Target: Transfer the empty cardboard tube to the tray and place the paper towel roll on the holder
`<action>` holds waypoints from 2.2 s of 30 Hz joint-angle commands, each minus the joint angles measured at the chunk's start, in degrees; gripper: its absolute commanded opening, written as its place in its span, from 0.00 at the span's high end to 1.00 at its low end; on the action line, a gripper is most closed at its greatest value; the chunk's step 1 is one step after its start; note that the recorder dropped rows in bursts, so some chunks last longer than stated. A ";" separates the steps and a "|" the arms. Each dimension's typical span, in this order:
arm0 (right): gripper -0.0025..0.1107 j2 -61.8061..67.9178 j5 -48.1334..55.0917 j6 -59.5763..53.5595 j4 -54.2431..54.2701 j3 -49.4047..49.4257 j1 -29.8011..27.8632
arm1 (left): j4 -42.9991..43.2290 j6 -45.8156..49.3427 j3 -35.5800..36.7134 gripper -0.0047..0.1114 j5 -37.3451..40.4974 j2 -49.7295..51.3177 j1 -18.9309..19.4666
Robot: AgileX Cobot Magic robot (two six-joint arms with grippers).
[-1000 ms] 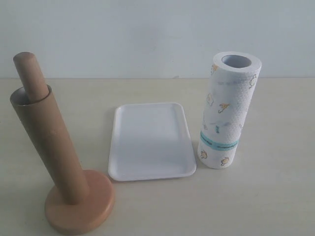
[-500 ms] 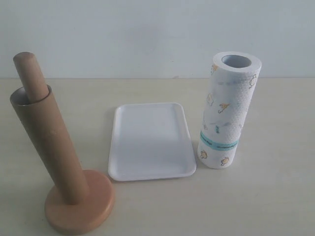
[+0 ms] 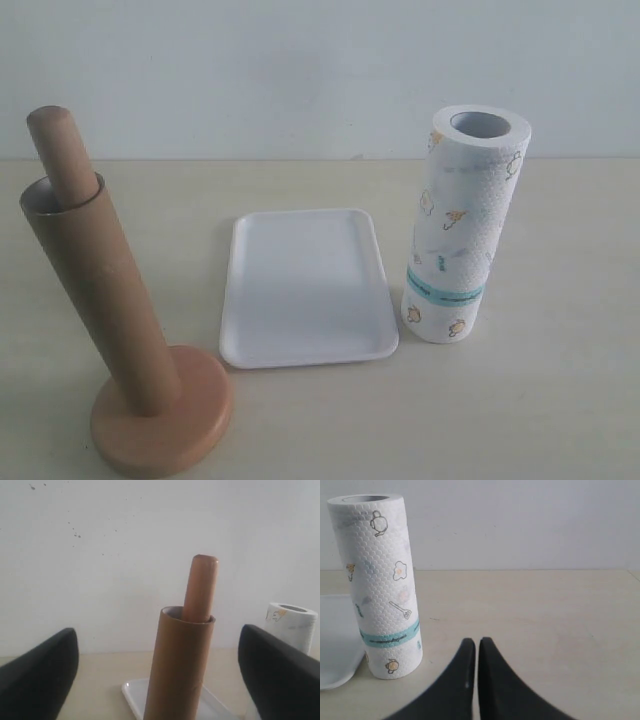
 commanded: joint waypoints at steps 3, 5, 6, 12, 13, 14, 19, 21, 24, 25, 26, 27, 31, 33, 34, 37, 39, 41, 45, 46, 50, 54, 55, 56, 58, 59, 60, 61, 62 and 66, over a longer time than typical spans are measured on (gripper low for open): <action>0.95 -0.30 -0.58 -0.02 -0.32 -0.04 -0.15 | -3.23 2.28 0.22 0.26 1.34 -0.11 -0.55; 0.95 -0.30 -0.58 -0.02 -0.32 -0.04 -0.15 | -3.23 2.28 0.22 0.26 1.34 -0.11 -0.55; 0.95 -0.30 -0.58 -0.02 -0.32 -0.04 -0.15 | -3.23 2.38 0.22 0.26 1.34 -0.11 -0.55; 0.95 -0.30 -0.58 -0.02 -0.32 -0.04 -0.15 | -2.97 2.48 0.22 0.26 1.34 -0.11 -0.55; 0.95 -0.30 -0.58 -0.02 -0.32 -0.04 -0.15 | -2.97 2.48 0.22 0.26 1.34 -0.11 -0.55; 0.95 -0.30 -0.58 -0.02 -0.32 -0.04 -0.15 | -2.97 2.48 0.22 0.26 1.34 -0.11 -0.55; 0.95 -0.30 -0.58 -0.02 -0.32 -0.04 -0.15 | -6.55 2.94 0.22 0.26 1.43 -0.11 -0.55; 0.95 -0.30 -0.58 -0.02 -0.32 -0.04 -0.15 | -16.93 9.29 0.22 0.26 1.32 -0.11 -0.55; 0.95 -0.30 -0.58 -0.02 -0.32 -0.04 -0.15 | -32.78 22.99 0.22 0.26 1.95 -0.11 -0.55; 0.95 -0.30 -0.58 -0.02 -0.32 -0.04 -0.15 | -38.23 26.28 0.22 0.26 2.95 -0.11 -0.55; 0.95 -0.30 -0.58 -0.02 -0.32 -0.04 -0.15 | -43.19 30.18 0.22 0.26 4.78 -0.11 -0.70; 0.95 -0.30 -0.58 -0.02 -0.32 -0.04 -0.15 | -47.20 32.70 0.22 0.26 5.89 -0.11 -1.01; 0.95 -0.30 -0.58 -0.02 -0.32 -0.04 -0.15 | -53.39 40.61 -2.30 0.26 10.80 4.82 -4.63; 0.95 -0.30 -0.58 -0.02 -0.32 -0.04 -0.15 | -53.93 40.76 -5.58 0.26 14.85 8.57 -7.27; 0.95 -0.30 -0.58 -0.02 -0.32 -0.04 -0.15 | -53.93 41.15 -6.89 0.26 16.77 10.56 -8.28; 0.95 -0.30 -0.58 -0.02 -0.32 -0.04 -0.15 | -59.26 46.75 -10.45 0.26 22.70 16.05 -11.90; 0.95 -0.30 -0.58 -0.02 -0.32 -0.04 -0.15 | -64.74 53.26 -10.58 0.26 22.92 18.36 -13.71; 0.95 -0.30 -0.58 -0.02 -0.32 -0.04 -0.15 | -66.81 56.74 -10.36 0.26 24.25 19.80 -15.66; 0.95 -0.30 -0.58 -0.02 -0.32 -0.04 -0.15 | -67.37 59.70 -8.99 0.26 23.32 20.35 -19.39; 0.95 -0.30 -0.58 -0.02 -0.32 -0.04 -0.15 | -67.37 60.36 -8.72 0.26 23.22 20.35 -20.20; 0.95 -0.30 -0.58 -0.02 -0.32 -0.04 -0.15 | -67.37 61.67 -5.73 0.26 20.56 20.35 -22.00; 0.95 -0.30 -0.58 -0.02 -0.32 -0.04 -0.15 | -67.18 63.23 -1.72 0.26 15.66 20.35 -22.00; 0.95 -0.30 -0.58 -0.02 -0.32 -0.04 -0.15 | -67.18 64.11 -1.06 0.26 14.80 20.35 -22.00; 0.95 -0.30 -0.58 -0.02 -0.32 -0.04 -0.15 | -67.18 64.41 -0.35 0.26 13.93 20.35 -22.00; 0.95 -0.30 -0.58 -0.02 -0.32 -0.04 -0.15 | -66.96 64.41 0.22 0.26 12.66 20.35 -22.00; 0.95 -0.30 -0.58 -0.02 -0.32 -0.04 -0.15 | -66.55 64.41 0.22 0.26 12.01 20.35 -22.00; 0.95 -0.30 -0.58 -0.02 -0.32 -0.04 -0.15 | -65.97 64.30 0.22 0.26 11.26 20.35 -22.00; 0.95 -0.30 -0.58 -0.02 -0.32 -0.04 -0.15 | -65.45 64.30 0.22 0.26 10.52 20.35 -22.00; 0.95 -0.30 -0.58 -0.02 -0.32 -0.04 -0.15 | -65.21 64.30 0.22 0.26 9.52 20.35 -22.00; 0.95 -0.30 -0.58 -0.02 -0.32 -0.04 -0.15 | -64.13 63.73 0.22 0.26 7.99 20.35 -22.00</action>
